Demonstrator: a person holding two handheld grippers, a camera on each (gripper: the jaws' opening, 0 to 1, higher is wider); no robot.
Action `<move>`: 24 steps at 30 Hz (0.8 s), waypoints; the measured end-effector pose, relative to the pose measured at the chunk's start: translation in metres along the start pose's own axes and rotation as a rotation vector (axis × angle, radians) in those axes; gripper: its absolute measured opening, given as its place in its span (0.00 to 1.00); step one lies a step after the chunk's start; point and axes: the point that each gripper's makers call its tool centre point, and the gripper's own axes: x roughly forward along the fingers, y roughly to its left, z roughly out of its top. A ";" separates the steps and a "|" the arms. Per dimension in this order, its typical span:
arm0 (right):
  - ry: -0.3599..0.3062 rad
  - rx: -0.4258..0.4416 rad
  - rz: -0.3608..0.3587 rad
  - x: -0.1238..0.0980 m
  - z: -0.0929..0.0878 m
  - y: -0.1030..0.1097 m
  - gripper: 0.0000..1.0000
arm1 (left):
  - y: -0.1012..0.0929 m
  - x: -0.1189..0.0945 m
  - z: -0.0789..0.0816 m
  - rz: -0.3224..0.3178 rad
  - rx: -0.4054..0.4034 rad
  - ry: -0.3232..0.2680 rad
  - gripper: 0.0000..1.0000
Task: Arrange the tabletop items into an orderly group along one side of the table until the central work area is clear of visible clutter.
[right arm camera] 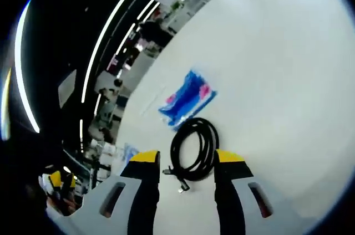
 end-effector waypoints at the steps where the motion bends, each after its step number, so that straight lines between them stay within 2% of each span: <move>1: 0.005 -0.024 0.006 -0.002 -0.001 0.001 0.44 | 0.005 0.000 -0.005 0.031 0.016 0.033 0.28; 3: 0.021 -0.080 0.010 -0.008 -0.003 0.003 0.49 | 0.011 -0.002 -0.013 0.070 0.075 0.091 0.34; 7: 0.035 -0.135 0.032 -0.018 -0.006 0.010 0.58 | 0.023 -0.003 -0.017 0.140 0.148 0.139 0.47; 11: 0.039 -0.197 0.046 -0.029 -0.013 0.015 0.67 | 0.037 -0.006 -0.015 0.190 0.152 0.143 0.60; 15: 0.089 -0.249 0.037 -0.033 -0.030 0.019 0.71 | 0.047 -0.010 -0.014 0.234 0.157 0.149 0.69; 20: 0.135 -0.245 0.053 -0.027 -0.041 0.021 0.71 | 0.054 -0.019 -0.012 0.273 0.144 0.136 0.73; 24: 0.150 -0.255 0.075 -0.019 -0.040 0.033 0.70 | 0.062 -0.029 -0.019 0.296 0.127 0.149 0.73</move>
